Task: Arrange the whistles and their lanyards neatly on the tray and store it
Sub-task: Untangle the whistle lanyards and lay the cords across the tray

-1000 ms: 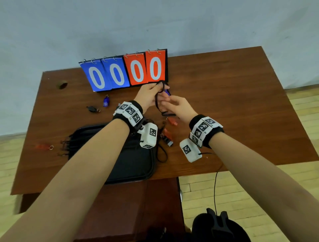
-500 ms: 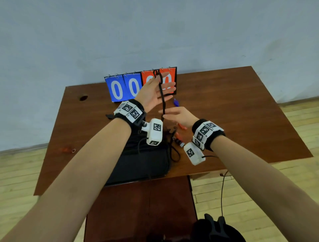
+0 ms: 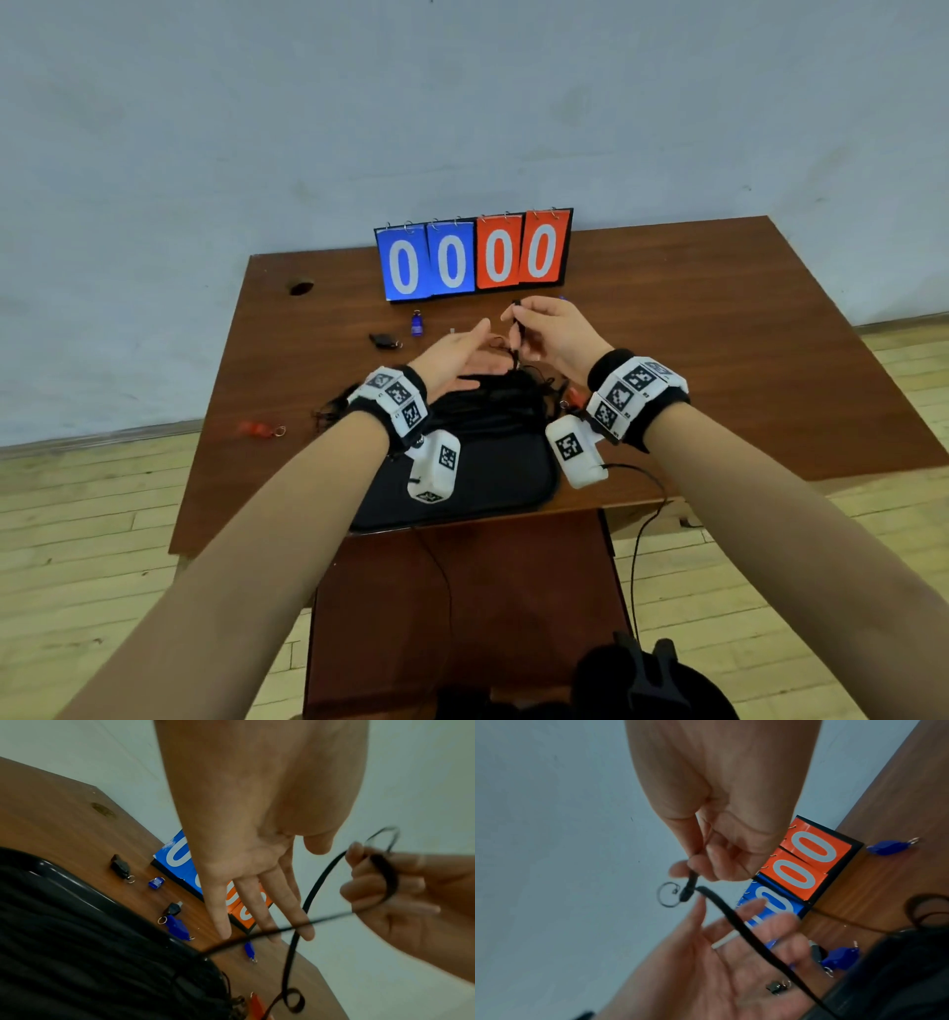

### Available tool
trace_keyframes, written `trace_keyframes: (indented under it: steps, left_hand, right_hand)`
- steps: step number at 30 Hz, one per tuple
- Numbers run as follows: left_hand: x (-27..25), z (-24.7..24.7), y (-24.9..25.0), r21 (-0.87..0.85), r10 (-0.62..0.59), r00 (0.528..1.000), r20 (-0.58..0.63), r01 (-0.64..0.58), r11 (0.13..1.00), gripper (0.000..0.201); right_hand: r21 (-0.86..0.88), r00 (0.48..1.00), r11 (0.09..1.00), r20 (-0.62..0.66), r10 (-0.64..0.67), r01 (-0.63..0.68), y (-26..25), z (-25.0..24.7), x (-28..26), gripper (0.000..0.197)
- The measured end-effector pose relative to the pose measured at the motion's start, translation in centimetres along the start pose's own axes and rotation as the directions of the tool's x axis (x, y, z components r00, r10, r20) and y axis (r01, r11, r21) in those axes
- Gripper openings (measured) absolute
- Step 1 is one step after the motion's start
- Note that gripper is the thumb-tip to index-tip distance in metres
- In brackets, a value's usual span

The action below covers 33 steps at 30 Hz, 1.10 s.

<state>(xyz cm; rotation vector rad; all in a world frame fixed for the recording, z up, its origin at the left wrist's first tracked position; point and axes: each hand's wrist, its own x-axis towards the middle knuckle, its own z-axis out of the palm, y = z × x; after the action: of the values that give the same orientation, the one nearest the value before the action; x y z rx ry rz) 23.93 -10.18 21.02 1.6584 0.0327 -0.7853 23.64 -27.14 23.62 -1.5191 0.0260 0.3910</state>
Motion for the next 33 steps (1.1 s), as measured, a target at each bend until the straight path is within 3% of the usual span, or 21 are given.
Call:
trace_keyframes:
  steps: [6,10,12,16,20,24,26,28,29,31,33]
  left_hand:
    - [-1.0,-0.5,-1.6,0.099,0.078,0.993,-0.085,-0.069,0.993,0.027]
    - [-1.6,-0.2,-1.9,-0.174,0.074,0.997,0.013,-0.07,0.982,0.044]
    - [-1.8,0.1,-2.0,-0.196,0.104,0.995,0.003,-0.102,0.975,0.05]
    - [-2.4,0.8,-2.5,-0.045,0.202,0.974,-0.099,-0.207,0.977,0.033]
    - [-2.9,0.9,-4.0,0.079,0.352,0.916,-0.19,-0.343,0.936,0.019]
    - [-2.8,0.4,-5.5,0.2,0.376,0.885,-0.274,-0.33,0.922,0.013]
    - [-2.8,0.0,-5.8,0.32,0.411,0.854,-0.321,-0.311,0.895,0.015]
    - [-2.9,-0.4,-5.5,0.365,0.425,0.835,-0.349,-0.297,0.883,0.016]
    - [-3.1,-0.7,-5.2,0.355,0.422,0.838,-0.345,-0.3,0.885,0.017]
    - [-3.3,-1.0,-4.7,0.303,0.401,0.859,-0.318,-0.309,0.901,0.017]
    - [-3.5,-1.2,-4.4,0.262,0.401,0.862,-0.312,-0.327,0.908,0.016]
  right_hand:
    - [-0.074,0.999,0.997,0.034,0.018,-0.016,-1.3,1.2,-1.0,0.025]
    - [-0.102,0.999,0.994,-0.037,0.028,-0.031,-1.2,1.5,-1.5,0.023]
    - [-0.121,0.997,0.992,-0.074,0.025,-0.034,-0.8,1.5,-1.6,0.022]
    - [-0.09,0.99,0.994,-0.129,0.054,-0.066,0.2,1.9,-2.0,0.018]
    - [0.006,0.985,0.996,-0.149,0.087,-0.087,1.3,2.6,-2.3,0.015]
    - [0.076,0.986,0.991,-0.122,0.114,-0.106,2.2,3.2,-2.2,0.014]
    - [-0.03,0.965,0.986,-0.213,0.156,-0.166,2.9,3.2,-1.6,0.019]
    - [-0.334,0.922,0.905,-0.364,0.135,-0.265,3.5,2.9,-1.1,0.04]
    - [-0.465,0.924,0.847,-0.374,0.077,-0.258,3.6,2.8,-1.1,0.05]
    - [-0.571,0.975,0.816,-0.219,-0.046,-0.09,3.5,3.5,-1.5,0.053]
    - [-0.489,0.997,0.872,-0.055,-0.047,0.015,3.7,4.7,-1.6,0.039]
